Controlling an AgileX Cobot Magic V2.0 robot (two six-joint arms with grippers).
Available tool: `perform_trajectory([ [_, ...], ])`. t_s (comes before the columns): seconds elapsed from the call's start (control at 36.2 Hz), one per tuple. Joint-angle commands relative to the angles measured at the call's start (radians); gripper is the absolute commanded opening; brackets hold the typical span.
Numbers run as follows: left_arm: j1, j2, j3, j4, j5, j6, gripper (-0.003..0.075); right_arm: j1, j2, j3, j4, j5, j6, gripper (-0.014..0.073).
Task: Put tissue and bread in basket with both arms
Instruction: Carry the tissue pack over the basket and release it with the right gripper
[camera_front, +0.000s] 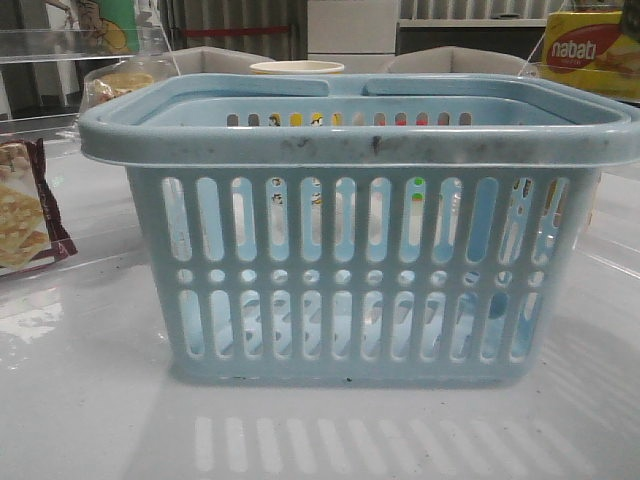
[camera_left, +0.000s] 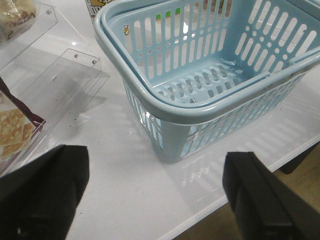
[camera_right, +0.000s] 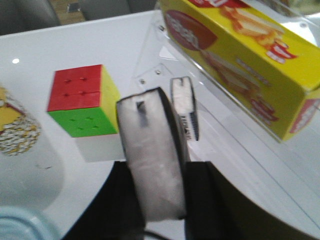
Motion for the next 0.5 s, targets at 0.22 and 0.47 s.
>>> perform_trajectory([
  [0.22, -0.009, 0.004, -0.032, -0.016, -0.080, 0.001, 0.0601, 0.305, -0.182, -0.021, 0.008, 0.144, -0.106, 0.0191],
  [0.47, -0.009, 0.004, -0.032, -0.016, -0.078, 0.001, 0.0601, 0.464, -0.118, 0.043, 0.036, 0.091, -0.106, 0.0417],
])
